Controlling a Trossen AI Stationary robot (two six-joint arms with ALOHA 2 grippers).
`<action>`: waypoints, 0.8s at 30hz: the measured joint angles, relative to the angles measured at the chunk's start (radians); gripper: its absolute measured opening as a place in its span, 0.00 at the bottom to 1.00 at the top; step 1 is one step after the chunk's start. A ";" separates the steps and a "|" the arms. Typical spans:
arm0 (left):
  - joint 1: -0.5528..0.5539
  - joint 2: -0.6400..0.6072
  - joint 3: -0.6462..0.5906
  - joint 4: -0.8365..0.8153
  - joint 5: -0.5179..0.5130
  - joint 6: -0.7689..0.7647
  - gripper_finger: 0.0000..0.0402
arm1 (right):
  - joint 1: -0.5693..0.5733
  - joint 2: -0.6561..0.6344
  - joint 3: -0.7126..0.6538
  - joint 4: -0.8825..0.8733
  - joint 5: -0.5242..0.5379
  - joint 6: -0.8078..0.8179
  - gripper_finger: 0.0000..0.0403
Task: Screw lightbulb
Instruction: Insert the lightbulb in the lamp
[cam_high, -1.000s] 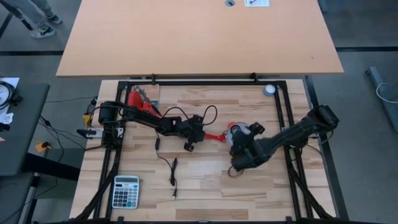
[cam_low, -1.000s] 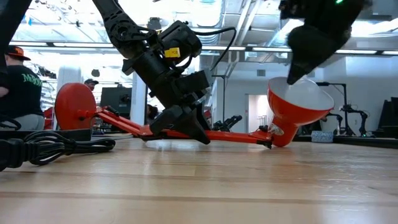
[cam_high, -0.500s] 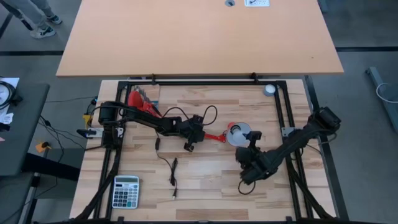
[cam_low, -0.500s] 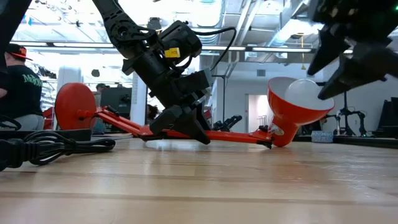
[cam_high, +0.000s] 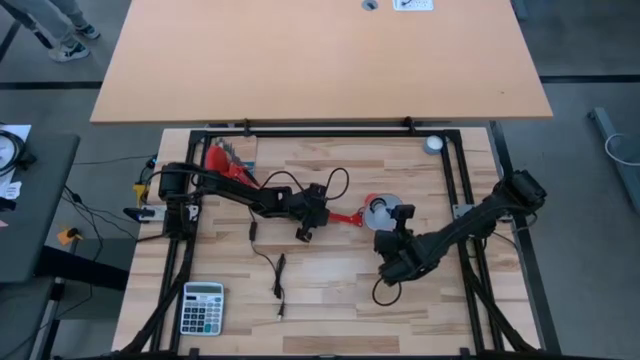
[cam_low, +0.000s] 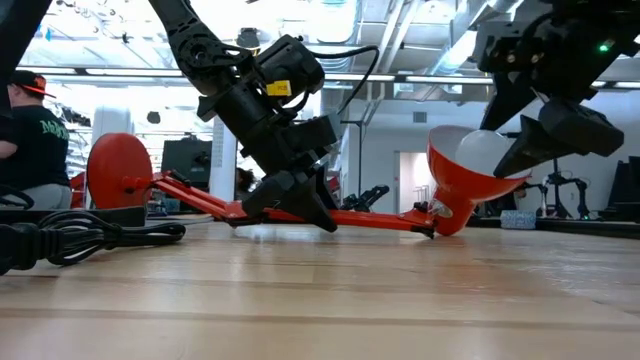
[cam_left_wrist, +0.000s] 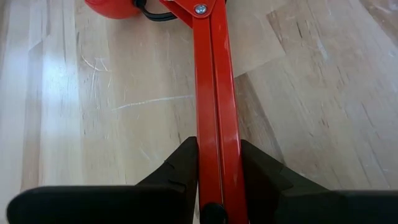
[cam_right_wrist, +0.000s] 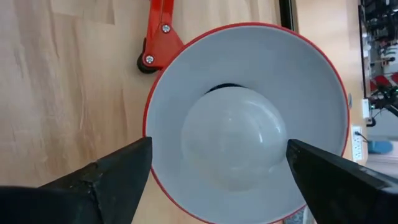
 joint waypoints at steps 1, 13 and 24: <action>0.000 0.000 0.000 0.000 0.000 0.000 0.20 | 0.000 0.000 0.000 0.000 0.001 -0.004 0.93; -0.002 0.000 0.000 0.000 0.008 0.003 0.20 | -0.014 -0.001 0.005 -0.011 0.006 -0.007 0.90; -0.001 0.000 0.000 0.002 0.006 0.003 0.20 | -0.062 0.000 -0.002 0.053 -0.004 -0.082 0.77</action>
